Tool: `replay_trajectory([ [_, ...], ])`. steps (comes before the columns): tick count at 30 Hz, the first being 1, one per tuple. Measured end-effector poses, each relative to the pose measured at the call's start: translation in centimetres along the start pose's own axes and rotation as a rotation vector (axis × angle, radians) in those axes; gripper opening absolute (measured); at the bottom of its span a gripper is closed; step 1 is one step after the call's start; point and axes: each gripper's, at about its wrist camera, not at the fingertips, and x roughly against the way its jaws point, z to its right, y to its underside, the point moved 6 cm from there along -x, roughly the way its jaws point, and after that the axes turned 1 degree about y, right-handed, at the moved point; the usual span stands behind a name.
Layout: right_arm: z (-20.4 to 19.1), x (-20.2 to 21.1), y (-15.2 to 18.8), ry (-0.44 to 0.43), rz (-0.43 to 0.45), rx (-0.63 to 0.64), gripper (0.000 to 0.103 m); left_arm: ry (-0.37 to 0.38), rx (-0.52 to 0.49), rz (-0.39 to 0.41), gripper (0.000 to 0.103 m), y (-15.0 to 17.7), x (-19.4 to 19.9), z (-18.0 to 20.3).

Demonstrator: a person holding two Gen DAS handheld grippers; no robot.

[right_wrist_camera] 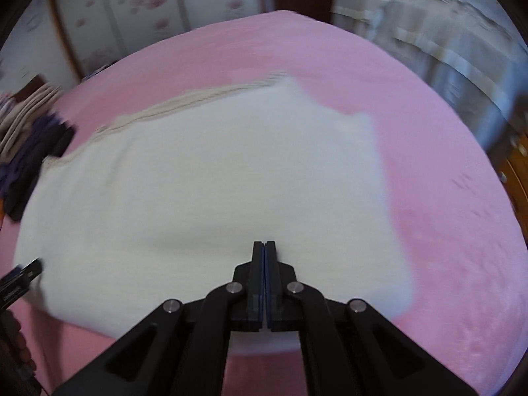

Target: Fold large clothes

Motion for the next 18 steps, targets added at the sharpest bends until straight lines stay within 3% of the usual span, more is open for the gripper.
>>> replay_trajectory([
  [3,1.7,0.0,0.0,0.005,-0.001,-0.041,0.000,0.000,0.014,0.001,0.096,0.0,-0.2,-1.3],
  [9,-0.1,-0.3,0.1,0.111,-0.001,0.004,0.000,0.014,0.004,-0.012,0.096,-0.1,0.2,-1.6],
  [14,0.0,0.2,-0.1,0.107,-0.021,-0.080,0.001,0.038,0.037,-0.072,0.096,-0.5,0.5,-2.3],
  [18,-1.8,1.8,-0.7,0.041,-0.018,-0.113,0.001,0.074,0.108,-0.151,0.096,-0.9,1.4,-3.2],
])
